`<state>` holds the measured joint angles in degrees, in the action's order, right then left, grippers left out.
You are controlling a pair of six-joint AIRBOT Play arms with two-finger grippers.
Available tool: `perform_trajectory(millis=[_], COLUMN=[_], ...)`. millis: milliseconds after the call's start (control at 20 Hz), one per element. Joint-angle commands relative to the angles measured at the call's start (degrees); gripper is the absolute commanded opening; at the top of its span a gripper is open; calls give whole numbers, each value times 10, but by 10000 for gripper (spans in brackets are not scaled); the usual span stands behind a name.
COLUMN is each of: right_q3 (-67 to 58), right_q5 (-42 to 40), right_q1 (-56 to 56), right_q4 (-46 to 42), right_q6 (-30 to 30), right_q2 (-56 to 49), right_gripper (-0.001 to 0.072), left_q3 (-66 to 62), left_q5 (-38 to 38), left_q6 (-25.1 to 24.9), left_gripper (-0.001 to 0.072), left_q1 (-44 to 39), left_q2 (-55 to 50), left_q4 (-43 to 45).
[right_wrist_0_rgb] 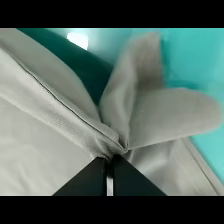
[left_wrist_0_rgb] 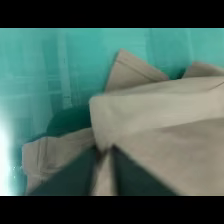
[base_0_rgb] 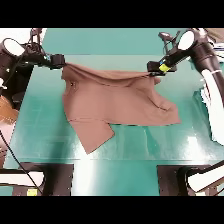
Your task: Fold the shirts.
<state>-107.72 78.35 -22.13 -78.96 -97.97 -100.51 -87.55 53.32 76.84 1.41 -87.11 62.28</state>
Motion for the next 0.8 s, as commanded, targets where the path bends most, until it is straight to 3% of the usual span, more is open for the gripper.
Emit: perform_trajectory(millis=[0, 50, 150, 250, 400, 600, 750], right_q3=[0, 0, 0, 0, 2, 102, 200], right_q5=[-52, -50, -21, 29, 76, 52, 14], right_q1=[18, 31, 58, 77, 100, 128, 147], right_q4=[95, 136, 180, 168, 159, 160, 160], right_q6=[20, 34, 64, 92, 105, 105, 105], right_q2=[-40, -38, -20, 10, 59, 155, 225], right_gripper=[229, 329, 328, 328, 328, 328, 328], left_q3=[-5, -13, -20, 22, 188, 412, 509], left_q5=[26, 65, 163, 207, 178, 130, 79], left_q6=[17, 29, 28, 22, 24, 23, 11], left_gripper=[565, 507, 503, 502, 502, 503, 502], left_q1=[15, 26, 56, 79, 86, 86, 86], left_q2=[-25, -24, -15, 26, 134, 241, 259], left_q4=[3, 3, 3, 12, 32, -8, -61])
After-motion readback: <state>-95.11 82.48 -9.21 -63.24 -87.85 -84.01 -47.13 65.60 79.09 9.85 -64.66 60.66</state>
